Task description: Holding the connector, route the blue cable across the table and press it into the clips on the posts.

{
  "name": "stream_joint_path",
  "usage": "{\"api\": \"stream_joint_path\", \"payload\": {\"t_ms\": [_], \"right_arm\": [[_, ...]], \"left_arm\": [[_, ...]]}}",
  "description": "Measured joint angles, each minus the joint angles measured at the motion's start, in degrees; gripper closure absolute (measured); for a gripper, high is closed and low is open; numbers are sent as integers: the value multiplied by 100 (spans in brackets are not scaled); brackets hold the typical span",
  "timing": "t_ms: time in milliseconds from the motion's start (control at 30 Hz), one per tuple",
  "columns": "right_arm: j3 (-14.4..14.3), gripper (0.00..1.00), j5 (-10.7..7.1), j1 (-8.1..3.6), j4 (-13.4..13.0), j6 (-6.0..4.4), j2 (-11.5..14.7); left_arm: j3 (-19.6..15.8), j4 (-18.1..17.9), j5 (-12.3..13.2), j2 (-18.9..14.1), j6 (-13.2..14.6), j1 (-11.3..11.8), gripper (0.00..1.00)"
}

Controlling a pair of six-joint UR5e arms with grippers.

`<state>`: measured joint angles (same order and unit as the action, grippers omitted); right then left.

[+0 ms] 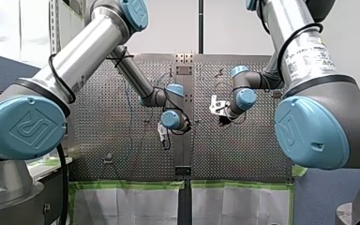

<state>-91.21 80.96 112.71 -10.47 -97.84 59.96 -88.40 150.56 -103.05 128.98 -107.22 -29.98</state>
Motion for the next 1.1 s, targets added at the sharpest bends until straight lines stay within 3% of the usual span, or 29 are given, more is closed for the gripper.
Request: {"api": "stream_joint_path", "payload": {"t_ms": [333, 567, 867, 900, 933, 967, 1033, 1067, 1100], "right_arm": [[38, 100, -110, -91, -126, -36, -61], [207, 100, -195, -194, -146, -56, -200], [453, 100, -298, -343, -158, -111, -362], [474, 100, -302, -359, -158, -113, -378], [486, 100, -304, -372, -158, -117, -388], [496, 100, -305, -385, -158, -120, -396], [510, 100, -309, -415, -159, -127, -409], [513, 100, -311, -428, -159, -128, -412], [516, 100, -313, -443, -159, -129, -415]], "left_arm": [[110, -33, 123, 69, -6, 139, 100], [407, 141, 181, 340, 7, 216, 100], [826, 500, 179, 392, 62, 316, 100], [873, 531, 176, 392, 68, 316, 87], [922, 562, 172, 393, 73, 313, 87], [984, 596, 160, 393, 79, 308, 80], [1073, 640, 121, 393, 92, 293, 80], [1121, 665, 96, 393, 102, 282, 58], [1147, 681, 78, 393, 111, 276, 49]]}}
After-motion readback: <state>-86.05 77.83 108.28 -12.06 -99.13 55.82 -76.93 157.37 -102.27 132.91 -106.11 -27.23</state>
